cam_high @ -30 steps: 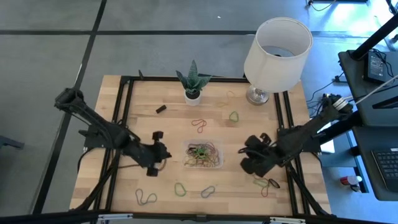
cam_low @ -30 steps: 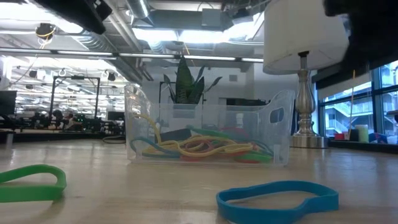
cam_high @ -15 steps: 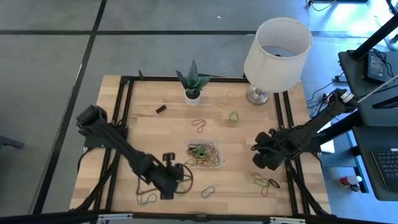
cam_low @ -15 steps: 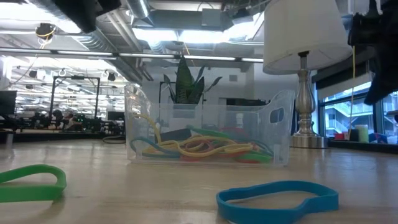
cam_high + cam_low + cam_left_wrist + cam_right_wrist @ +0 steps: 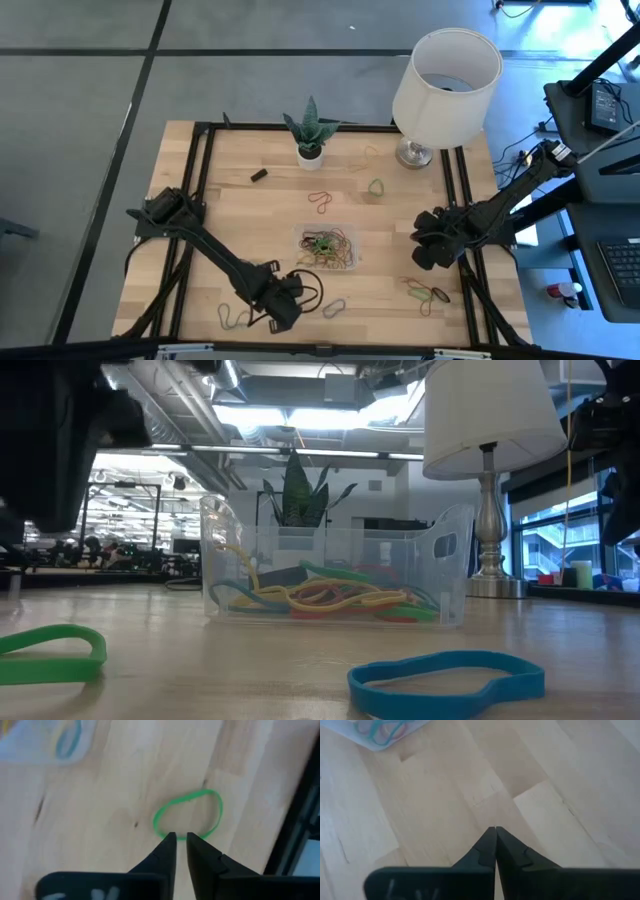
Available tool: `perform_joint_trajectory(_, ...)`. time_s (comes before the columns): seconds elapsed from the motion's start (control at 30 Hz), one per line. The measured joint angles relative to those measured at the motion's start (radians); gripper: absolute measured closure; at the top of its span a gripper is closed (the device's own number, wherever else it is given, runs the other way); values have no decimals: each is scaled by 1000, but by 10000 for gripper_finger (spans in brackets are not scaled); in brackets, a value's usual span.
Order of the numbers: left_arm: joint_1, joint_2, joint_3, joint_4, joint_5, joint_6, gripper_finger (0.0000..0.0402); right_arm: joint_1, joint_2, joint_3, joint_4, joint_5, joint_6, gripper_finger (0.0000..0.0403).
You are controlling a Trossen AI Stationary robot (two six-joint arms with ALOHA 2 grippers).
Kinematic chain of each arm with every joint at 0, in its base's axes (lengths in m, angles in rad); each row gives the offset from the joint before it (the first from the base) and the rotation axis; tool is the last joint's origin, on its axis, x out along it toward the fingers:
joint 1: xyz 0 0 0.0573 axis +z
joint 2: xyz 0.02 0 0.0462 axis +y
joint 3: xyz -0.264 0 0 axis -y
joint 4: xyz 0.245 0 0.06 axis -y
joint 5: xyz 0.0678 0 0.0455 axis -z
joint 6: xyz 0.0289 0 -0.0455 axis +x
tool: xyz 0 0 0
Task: Pick and place rubber bands into bin
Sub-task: Put the left blue rubber band into the transparent bin
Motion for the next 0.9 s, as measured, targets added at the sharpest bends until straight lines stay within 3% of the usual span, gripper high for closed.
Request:
perform_joint_trajectory(0.33, -35, 15, 0, -126, 44, -64, 312, 0, 2, 0, 26, 0, -27, 391)
perform_joint_trajectory(0.6, -135, 15, -1, -187, 151, -202, 308, 0, 2, 0, 48, 0, -37, 391)
perform_joint_trajectory(0.9, -240, 58, -1, -172, 179, -390, 308, 0, 2, 0, 63, 0, -53, 391)
